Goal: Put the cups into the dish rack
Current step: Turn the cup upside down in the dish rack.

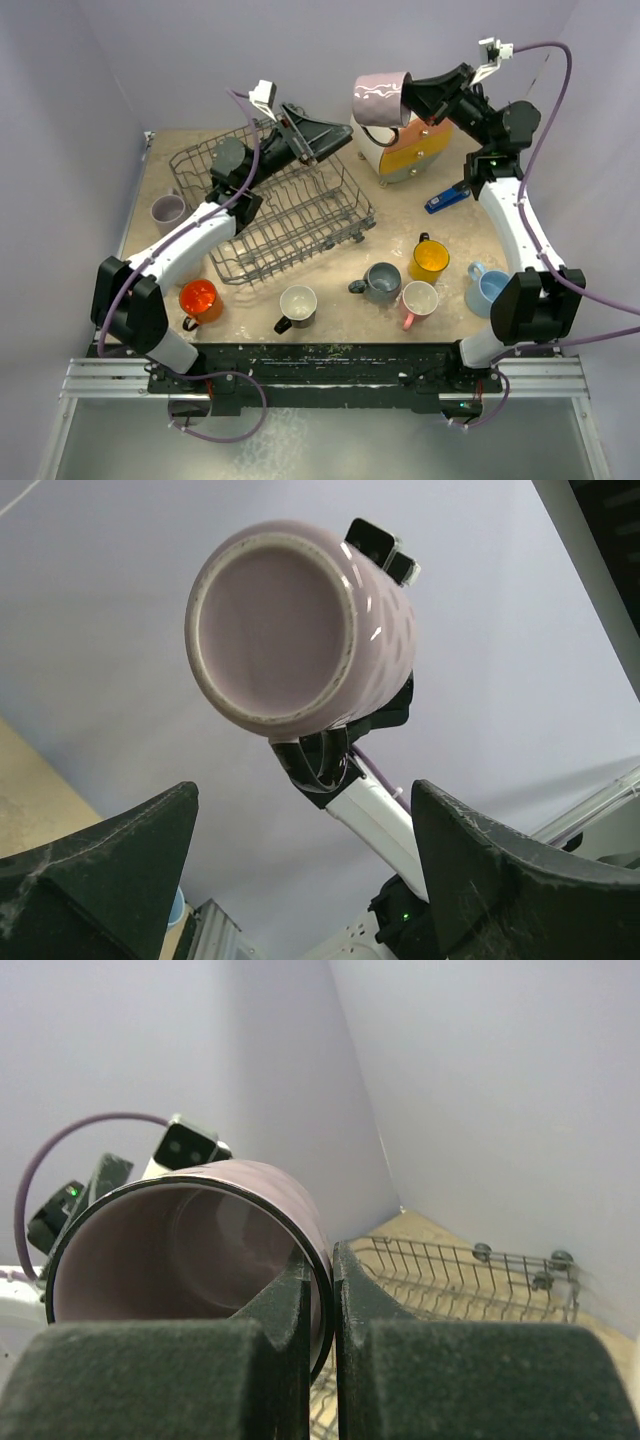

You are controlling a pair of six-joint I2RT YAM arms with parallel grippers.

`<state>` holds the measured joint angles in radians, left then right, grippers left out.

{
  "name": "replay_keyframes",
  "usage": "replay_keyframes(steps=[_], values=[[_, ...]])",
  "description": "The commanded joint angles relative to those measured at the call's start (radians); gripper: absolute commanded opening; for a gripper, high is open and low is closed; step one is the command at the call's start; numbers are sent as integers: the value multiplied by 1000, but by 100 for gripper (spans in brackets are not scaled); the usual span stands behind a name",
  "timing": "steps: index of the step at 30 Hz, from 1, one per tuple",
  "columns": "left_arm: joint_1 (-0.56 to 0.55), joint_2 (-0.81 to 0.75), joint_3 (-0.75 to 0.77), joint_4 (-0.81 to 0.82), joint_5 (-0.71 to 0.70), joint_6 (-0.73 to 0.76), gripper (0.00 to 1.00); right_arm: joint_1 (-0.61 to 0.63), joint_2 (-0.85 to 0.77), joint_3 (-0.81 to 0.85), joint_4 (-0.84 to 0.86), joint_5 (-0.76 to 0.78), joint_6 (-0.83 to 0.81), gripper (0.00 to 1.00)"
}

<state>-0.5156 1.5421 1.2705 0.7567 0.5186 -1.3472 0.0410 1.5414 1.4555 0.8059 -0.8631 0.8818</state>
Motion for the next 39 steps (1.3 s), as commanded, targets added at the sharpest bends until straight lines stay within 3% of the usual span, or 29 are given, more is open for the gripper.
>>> replay_keyframes(steps=[1,10,20,26,31,33,38,39], values=[[-39,31,56,86,-55,-2,87,25,-6,90,144,81,85,0],[-92,161,227,164,-15,-11,74,77,29,122,181,116,79,0],[-104,248,309,214,-35,-98,50,95,33,110,197,105,3,0],[-104,285,350,239,-10,-126,49,96,43,104,195,111,-20,0],[-104,307,368,254,0,-163,42,96,59,115,199,113,-35,0],[-104,319,382,258,5,-172,34,95,66,120,202,109,-43,0],[-94,352,405,290,9,-206,0,96,77,120,227,89,-62,0],[-88,356,406,299,11,-210,0,96,77,116,237,82,-65,0]])
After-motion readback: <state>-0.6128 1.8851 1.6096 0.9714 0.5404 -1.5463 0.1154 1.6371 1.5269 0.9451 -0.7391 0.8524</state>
